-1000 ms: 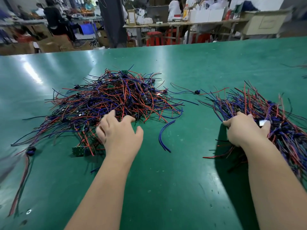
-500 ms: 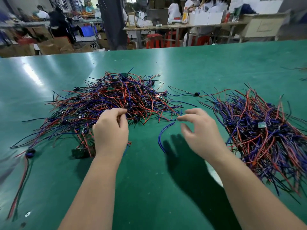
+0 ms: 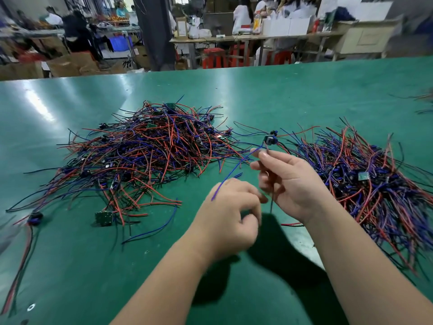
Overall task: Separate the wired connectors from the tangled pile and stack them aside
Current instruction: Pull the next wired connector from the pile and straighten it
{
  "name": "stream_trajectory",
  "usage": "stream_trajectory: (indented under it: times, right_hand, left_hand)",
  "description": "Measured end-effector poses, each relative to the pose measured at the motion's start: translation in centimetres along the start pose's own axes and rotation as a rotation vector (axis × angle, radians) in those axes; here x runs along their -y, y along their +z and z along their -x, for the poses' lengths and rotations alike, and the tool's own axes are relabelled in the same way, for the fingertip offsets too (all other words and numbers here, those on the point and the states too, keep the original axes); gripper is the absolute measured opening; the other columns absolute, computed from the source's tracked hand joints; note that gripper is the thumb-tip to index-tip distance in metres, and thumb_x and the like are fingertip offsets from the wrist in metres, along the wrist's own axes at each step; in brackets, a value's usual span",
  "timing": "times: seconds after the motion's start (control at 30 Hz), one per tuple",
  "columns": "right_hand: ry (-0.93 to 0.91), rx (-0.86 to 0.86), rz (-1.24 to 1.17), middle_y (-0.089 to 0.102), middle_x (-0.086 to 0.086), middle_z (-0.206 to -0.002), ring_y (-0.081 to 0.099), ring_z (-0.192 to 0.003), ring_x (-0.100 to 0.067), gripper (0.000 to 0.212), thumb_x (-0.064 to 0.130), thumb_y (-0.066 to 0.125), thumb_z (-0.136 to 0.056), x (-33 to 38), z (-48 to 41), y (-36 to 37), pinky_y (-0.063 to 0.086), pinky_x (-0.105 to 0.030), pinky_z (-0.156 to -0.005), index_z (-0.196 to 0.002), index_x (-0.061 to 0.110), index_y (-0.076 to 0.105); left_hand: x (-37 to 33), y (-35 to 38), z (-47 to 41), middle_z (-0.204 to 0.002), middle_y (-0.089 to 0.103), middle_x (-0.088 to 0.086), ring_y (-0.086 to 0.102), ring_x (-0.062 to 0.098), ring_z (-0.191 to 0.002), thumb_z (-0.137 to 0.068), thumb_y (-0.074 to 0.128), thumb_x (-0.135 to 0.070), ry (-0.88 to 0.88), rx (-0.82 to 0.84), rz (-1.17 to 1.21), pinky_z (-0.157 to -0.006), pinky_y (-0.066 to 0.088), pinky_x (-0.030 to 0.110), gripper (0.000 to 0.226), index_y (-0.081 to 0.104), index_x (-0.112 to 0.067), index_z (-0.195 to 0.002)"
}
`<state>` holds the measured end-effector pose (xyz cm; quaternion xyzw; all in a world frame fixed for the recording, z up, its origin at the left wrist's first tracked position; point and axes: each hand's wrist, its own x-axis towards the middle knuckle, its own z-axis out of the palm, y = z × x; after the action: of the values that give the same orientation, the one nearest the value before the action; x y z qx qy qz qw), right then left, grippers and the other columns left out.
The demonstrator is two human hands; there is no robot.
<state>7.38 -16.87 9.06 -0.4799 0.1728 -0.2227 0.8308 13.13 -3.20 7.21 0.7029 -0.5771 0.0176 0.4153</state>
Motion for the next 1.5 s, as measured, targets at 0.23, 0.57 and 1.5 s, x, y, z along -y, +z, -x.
stream_trajectory:
  times: [0.23,0.57,1.5]
  right_hand:
    - [0.006,0.360,0.145,0.063,-0.005,-0.064,0.043,-0.044,-0.007,0.022,0.014,0.065,-0.070,-0.2,1.1,0.3,0.037,-0.013,-0.045,-0.088,0.013,0.078]
    - [0.016,0.410,1.136,0.067,-0.013,-0.058,0.056,-0.039,-0.010,0.014,0.014,0.061,-0.089,-1.9,0.9,-0.1,0.039,-0.017,-0.042,-0.081,0.014,0.073]
    - [0.330,0.463,0.116,0.070,-0.012,-0.106,0.070,-0.084,-0.022,0.033,0.019,0.060,-0.078,1.5,0.9,-1.8,0.055,-0.023,-0.070,-0.105,0.004,0.071]
  left_hand:
    - [3.1,-2.1,-1.3,-0.088,0.071,0.012,0.067,0.015,-0.067,-0.088,0.043,0.000,-0.829,-0.197,0.555,-0.063,0.048,0.023,0.033,0.067,-0.016,-0.071]
    - [3.8,-2.1,-0.5,-0.055,0.059,0.003,0.051,0.014,-0.049,-0.076,0.072,-0.047,-0.729,0.032,0.065,-0.054,0.046,0.030,0.039,0.070,-0.009,-0.070]
    - [2.8,-2.8,-0.6,-0.068,0.068,0.008,0.067,0.019,-0.057,-0.062,0.073,-0.016,-0.649,-0.035,0.995,-0.059,0.057,0.028,0.039,0.060,-0.007,-0.098]
